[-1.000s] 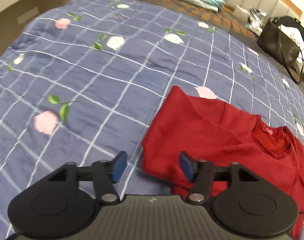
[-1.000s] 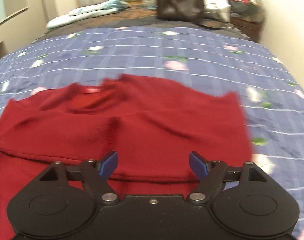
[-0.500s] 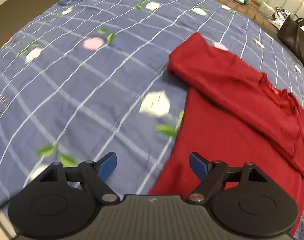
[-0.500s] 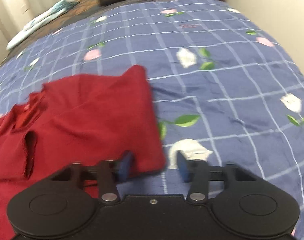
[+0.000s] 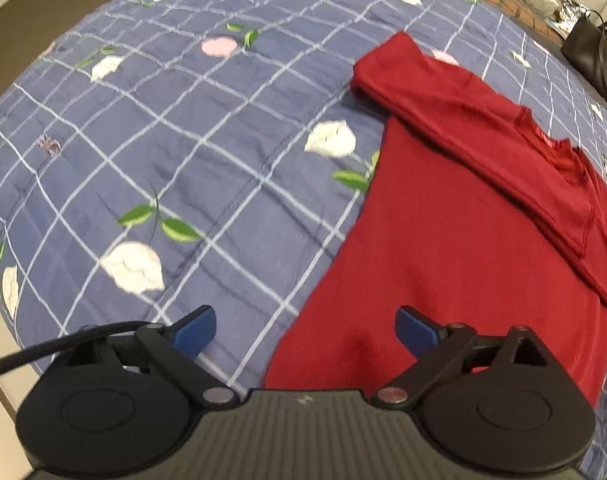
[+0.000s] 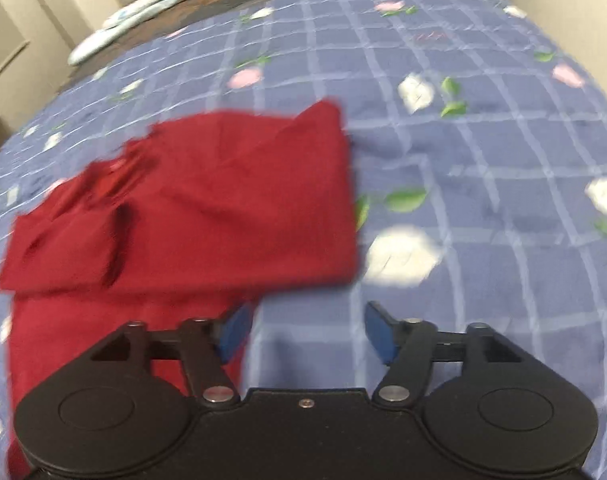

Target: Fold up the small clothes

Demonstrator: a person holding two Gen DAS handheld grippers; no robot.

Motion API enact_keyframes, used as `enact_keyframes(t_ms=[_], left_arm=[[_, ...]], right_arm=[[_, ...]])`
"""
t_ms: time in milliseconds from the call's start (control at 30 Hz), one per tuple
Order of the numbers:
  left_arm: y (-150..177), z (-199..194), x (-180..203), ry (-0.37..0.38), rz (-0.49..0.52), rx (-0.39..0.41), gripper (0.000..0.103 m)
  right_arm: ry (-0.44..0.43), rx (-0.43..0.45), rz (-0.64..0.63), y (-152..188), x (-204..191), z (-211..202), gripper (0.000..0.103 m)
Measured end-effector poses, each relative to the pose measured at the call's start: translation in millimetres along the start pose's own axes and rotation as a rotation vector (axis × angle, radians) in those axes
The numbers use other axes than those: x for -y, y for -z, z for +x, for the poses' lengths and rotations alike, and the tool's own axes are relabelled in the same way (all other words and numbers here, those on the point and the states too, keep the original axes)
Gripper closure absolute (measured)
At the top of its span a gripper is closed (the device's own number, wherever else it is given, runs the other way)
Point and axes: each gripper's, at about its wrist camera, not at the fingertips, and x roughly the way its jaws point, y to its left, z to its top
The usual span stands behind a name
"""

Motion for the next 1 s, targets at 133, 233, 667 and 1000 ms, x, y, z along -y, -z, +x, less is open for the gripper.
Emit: enact_keyframes(t_ms=[133, 233, 667, 1000], left_arm=[[4.9, 2.3, -5.3, -0.017, 0.018, -0.033, 0.003], [8.2, 4.3, -9.7, -0.021, 0.031, -0.050, 0.002], [26.9, 0.9, -32.5, 0.077, 0.057, -0.089, 0.001], [52.5, 2.3, -45.7, 0.142, 0.218, -0.148, 0.041]], right_arm=[[-0.078, -0.093, -0.035, 51.0, -14.0, -15.1, 0.026], [-0.119, -0.158, -0.022, 90.1, -24.0, -22.6, 0.025], [-0.136, -0.246, 0.099, 185.5, -66.0, -40.4, 0.025], [-0.054, -0.172, 0.068, 219.8, -81.4, -57.1, 0.077]])
